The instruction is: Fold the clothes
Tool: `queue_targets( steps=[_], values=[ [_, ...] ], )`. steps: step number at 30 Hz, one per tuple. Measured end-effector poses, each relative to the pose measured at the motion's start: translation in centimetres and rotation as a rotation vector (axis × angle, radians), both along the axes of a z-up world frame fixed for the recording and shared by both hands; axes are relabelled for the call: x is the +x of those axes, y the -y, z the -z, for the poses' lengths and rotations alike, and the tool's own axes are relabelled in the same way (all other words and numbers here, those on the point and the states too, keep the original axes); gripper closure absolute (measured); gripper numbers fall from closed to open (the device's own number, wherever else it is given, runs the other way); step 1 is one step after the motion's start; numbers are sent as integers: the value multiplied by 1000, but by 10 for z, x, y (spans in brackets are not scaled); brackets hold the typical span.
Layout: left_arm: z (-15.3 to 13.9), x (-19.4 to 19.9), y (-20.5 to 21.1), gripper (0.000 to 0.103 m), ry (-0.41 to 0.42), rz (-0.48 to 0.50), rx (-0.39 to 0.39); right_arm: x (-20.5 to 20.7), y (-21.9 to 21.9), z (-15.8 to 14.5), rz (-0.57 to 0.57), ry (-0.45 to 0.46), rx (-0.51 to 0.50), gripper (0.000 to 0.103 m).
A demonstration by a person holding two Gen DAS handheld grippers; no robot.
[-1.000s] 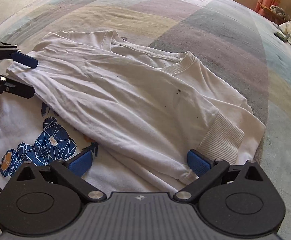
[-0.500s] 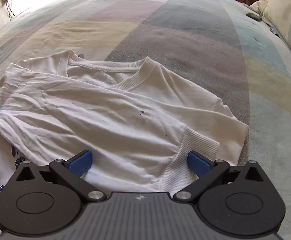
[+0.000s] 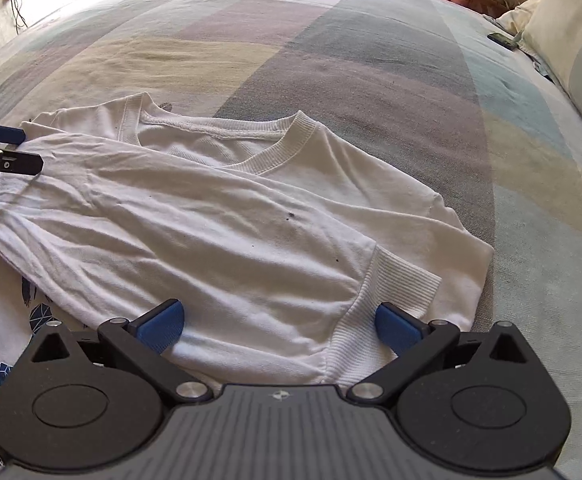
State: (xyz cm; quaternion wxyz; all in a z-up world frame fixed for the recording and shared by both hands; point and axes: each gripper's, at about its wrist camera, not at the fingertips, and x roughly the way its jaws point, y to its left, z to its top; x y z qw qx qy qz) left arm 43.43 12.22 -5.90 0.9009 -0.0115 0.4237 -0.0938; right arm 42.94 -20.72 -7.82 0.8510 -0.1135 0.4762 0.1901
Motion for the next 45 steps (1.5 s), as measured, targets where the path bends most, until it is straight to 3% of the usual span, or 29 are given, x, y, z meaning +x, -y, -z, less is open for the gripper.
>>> queue_targets(
  steps=[4,7,9,17,23,36,39,41,45],
  values=[
    [-17,-25,15,3,4,78,-22,-3,1,1,5,19,9,0],
    [-5,-45,24,3,-73,98,-21,-4,0,2,17,29,9,0],
    [10,-55,19,3,-150,54,-9,-3,0,2,20,31,8,0],
    [-8,-71,17,3,-90,19,-46,-4,1,3,11,44,12,0],
    [14,-60,29,2,-161,-7,20,-3,-1,2,19,37,3,0],
    [-10,-66,31,3,-157,-1,38,-2,2,-2,14,26,13,0],
    [-25,-75,33,3,-132,57,63,-6,4,-13,12,22,29,0],
    [-33,-87,40,3,-96,151,97,-17,5,-27,-37,47,55,0],
    [-29,-115,67,3,-53,393,171,-55,1,-46,-245,92,64,0]
  ],
)
